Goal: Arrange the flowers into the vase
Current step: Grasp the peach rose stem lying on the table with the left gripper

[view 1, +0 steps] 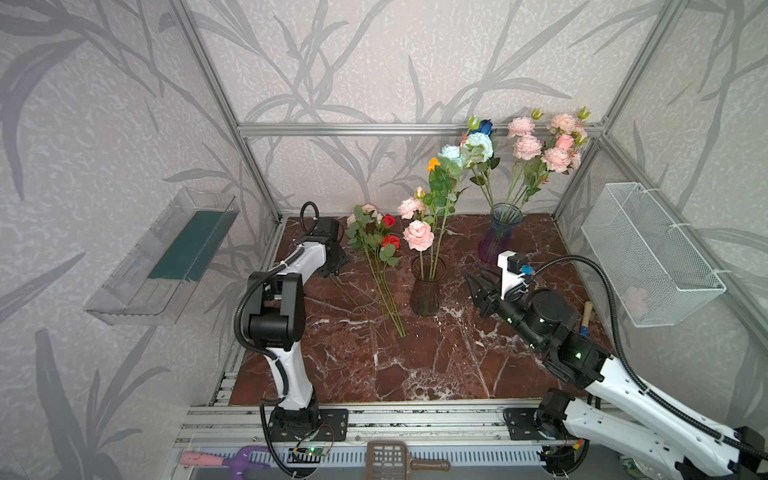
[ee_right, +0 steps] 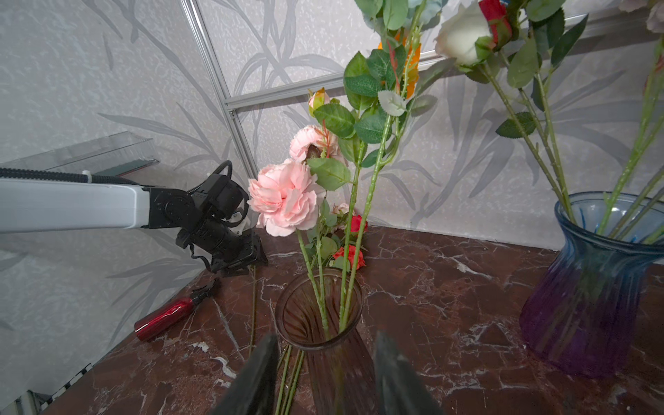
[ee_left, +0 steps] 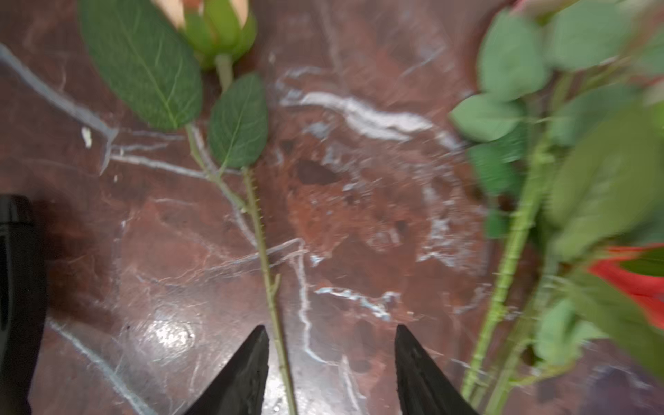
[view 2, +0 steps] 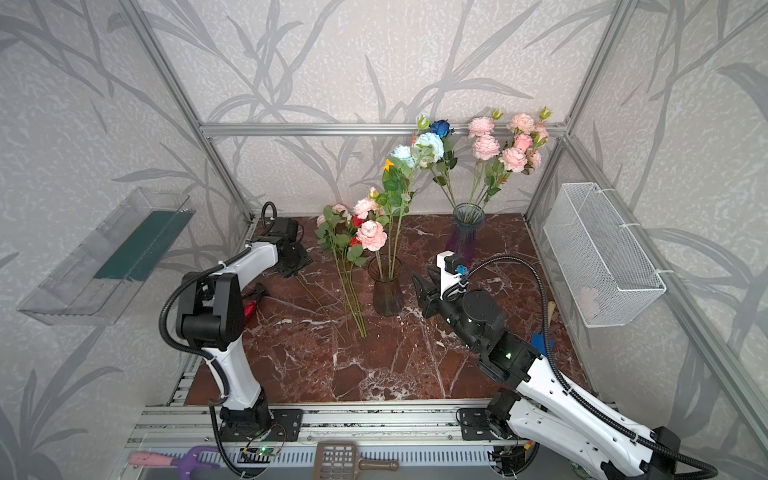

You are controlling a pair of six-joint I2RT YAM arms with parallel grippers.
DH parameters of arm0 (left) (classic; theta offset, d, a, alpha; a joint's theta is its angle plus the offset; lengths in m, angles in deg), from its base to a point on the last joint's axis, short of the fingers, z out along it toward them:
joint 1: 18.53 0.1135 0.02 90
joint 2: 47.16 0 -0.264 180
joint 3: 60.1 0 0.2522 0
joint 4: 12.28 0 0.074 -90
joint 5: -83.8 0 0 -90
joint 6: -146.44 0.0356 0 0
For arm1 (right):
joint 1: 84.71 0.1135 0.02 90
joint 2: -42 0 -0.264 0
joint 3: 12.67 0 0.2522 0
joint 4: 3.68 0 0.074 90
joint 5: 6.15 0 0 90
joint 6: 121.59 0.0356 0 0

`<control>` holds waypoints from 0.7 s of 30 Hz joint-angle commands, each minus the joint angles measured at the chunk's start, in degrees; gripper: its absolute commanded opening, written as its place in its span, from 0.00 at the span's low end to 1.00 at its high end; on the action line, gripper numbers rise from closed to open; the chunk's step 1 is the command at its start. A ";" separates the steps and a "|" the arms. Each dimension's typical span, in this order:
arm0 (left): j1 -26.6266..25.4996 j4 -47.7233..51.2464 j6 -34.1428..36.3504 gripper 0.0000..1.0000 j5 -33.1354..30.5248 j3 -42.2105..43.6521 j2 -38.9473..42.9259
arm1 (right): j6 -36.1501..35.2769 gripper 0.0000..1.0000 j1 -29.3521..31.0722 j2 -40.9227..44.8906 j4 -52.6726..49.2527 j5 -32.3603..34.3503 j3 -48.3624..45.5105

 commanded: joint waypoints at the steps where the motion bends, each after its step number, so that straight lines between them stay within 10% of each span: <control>1: 0.20 9.28 0.44 0.54 -4.34 -3.48 -2.54 | 0.99 0.45 -0.20 1.37 -0.16 0.03 -1.53; 13: 0.33 13.02 -1.52 0.40 -3.79 -8.18 -9.18 | 0.94 0.47 -2.53 3.62 -0.98 -0.28 -3.47; 21: 0.29 11.95 2.51 0.12 -3.89 -8.07 -8.76 | 1.47 0.48 -2.90 3.72 -0.54 -0.69 -3.55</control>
